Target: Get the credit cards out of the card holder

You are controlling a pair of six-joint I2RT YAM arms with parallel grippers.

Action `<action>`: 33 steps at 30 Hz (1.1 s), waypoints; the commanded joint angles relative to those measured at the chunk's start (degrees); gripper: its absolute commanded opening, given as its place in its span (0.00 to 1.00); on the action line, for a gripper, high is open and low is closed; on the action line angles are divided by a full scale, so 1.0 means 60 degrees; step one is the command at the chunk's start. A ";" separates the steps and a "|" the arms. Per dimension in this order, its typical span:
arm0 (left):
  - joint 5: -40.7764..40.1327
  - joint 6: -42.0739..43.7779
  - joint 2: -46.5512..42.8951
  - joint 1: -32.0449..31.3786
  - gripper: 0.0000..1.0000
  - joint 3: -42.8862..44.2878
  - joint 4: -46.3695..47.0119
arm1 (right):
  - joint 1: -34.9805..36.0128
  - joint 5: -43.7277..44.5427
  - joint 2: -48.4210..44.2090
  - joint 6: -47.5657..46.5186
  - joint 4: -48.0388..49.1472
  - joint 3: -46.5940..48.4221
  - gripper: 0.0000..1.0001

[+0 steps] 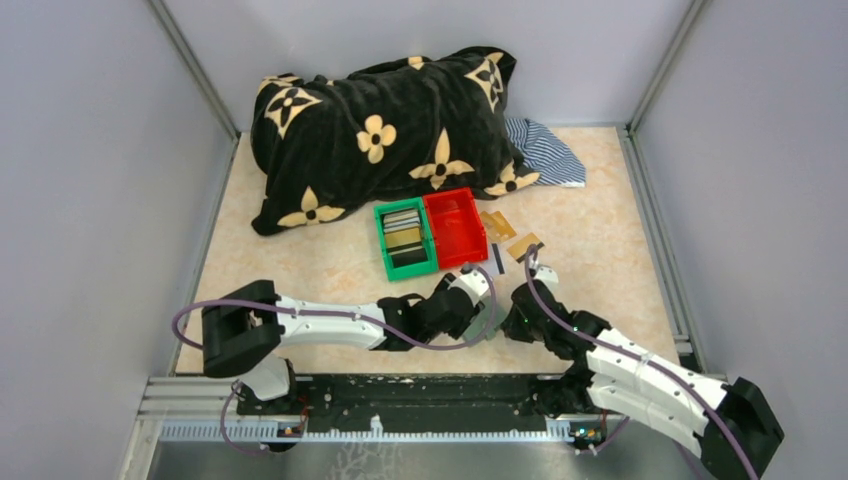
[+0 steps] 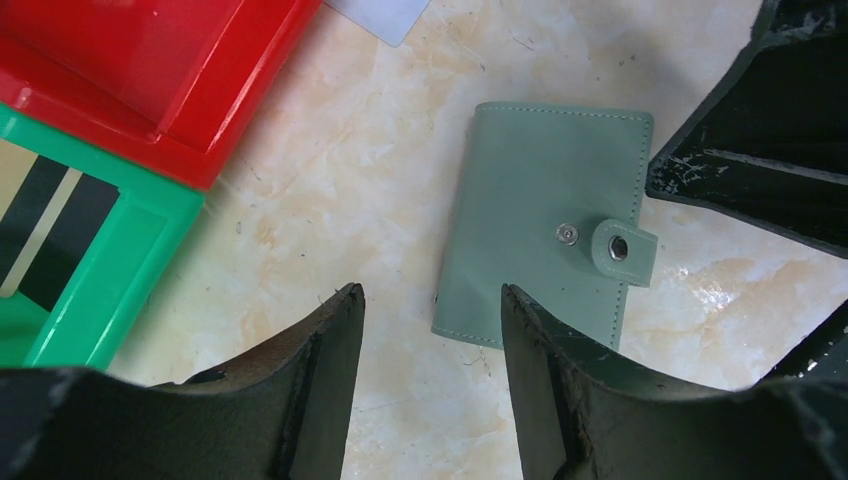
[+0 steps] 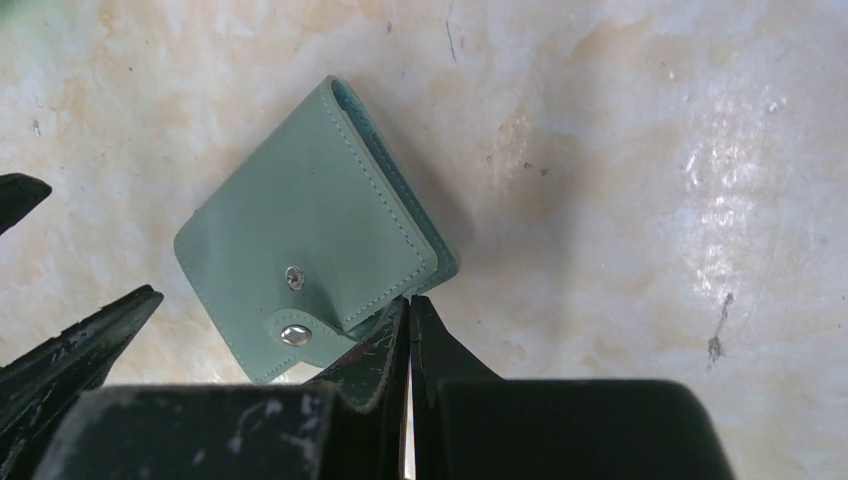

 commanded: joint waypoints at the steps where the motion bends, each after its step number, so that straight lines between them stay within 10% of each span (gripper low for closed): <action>1: -0.0213 -0.0046 -0.0523 -0.0050 0.59 -0.0067 -0.0052 | -0.0222 0.0061 0.0350 -0.0425 0.0591 0.0639 0.00; 33: -0.0786 -0.0294 -0.1098 -0.0052 0.59 -0.0543 -0.0310 | -0.0534 -0.0714 0.2462 -0.1340 0.2449 0.1756 0.00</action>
